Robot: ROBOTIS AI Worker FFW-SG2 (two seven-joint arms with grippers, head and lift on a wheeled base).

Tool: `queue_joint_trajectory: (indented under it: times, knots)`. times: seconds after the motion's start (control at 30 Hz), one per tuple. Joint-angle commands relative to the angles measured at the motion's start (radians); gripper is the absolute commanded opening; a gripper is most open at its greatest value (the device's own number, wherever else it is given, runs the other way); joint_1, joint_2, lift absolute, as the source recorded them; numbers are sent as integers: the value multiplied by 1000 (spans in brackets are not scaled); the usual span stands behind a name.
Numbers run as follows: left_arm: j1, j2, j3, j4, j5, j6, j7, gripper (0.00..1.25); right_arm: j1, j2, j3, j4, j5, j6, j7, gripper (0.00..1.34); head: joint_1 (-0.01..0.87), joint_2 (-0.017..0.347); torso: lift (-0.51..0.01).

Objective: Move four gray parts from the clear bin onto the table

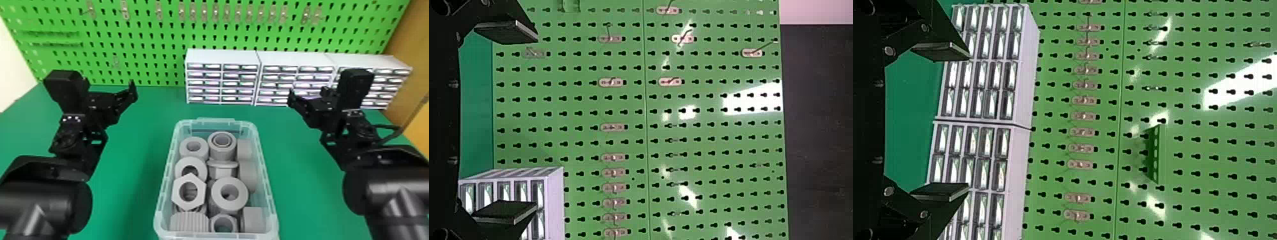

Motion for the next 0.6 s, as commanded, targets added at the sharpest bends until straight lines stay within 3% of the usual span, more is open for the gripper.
queue_joint_trajectory:
  times: [0.0,0.57]
  knots:
    - [0,0,0,0,0,0,0,1141,0,0,1,0,0,0,0,993,687,26,-50]
    - [0,0,0,0,0,0,0,1141,2,-5,1,0,-3,0,0,993,687,26,-50]
